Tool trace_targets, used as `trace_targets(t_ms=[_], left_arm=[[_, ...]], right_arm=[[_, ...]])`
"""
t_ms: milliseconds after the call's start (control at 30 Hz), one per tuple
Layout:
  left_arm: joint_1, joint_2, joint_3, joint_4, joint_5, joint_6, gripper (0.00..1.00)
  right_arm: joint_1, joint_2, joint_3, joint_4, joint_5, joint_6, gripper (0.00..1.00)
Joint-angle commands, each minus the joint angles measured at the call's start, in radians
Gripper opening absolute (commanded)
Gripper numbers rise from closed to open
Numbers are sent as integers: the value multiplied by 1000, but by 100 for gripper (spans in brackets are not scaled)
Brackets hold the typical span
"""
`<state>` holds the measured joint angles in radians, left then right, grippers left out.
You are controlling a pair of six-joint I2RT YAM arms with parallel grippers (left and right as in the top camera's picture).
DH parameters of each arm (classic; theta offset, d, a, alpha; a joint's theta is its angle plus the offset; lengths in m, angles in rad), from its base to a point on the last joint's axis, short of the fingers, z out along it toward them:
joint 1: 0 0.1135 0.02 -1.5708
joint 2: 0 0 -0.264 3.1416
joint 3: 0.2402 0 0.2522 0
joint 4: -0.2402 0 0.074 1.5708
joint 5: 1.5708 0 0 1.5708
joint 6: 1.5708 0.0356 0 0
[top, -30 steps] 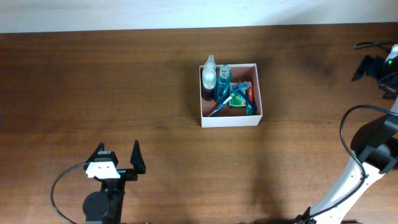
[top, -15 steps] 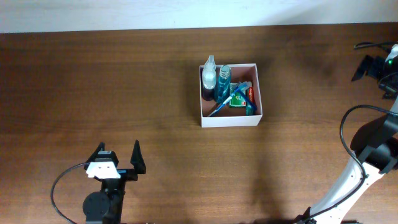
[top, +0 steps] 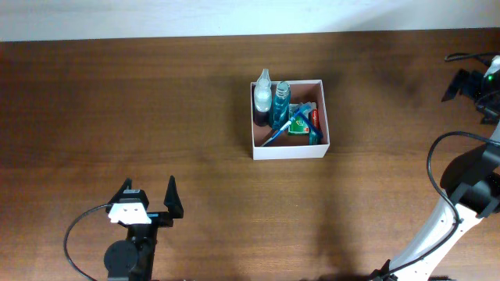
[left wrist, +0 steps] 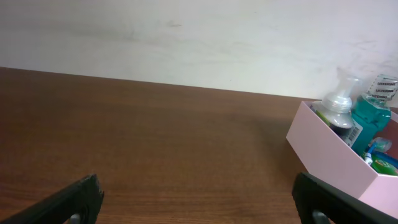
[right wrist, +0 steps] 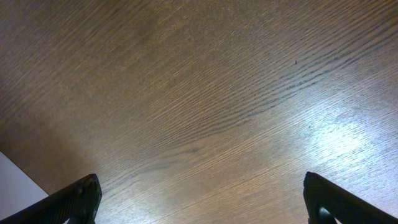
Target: Pack container
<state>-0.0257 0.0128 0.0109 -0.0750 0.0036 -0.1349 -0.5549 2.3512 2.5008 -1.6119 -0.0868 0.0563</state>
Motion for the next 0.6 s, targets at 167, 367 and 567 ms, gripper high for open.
trace_targets(t_ms=[167,367,567], left_arm=[[5,-8,-2,-5,26,16,100],[5,-8,-2,-5,26,16,99],[5,-8,-2,-5,26,16,99]], right_arm=[[5,-31,-5,1,-2,5,99],[13,-78,-5,1,-2,5,99],[77,-291,-5,1,-2,5,99]])
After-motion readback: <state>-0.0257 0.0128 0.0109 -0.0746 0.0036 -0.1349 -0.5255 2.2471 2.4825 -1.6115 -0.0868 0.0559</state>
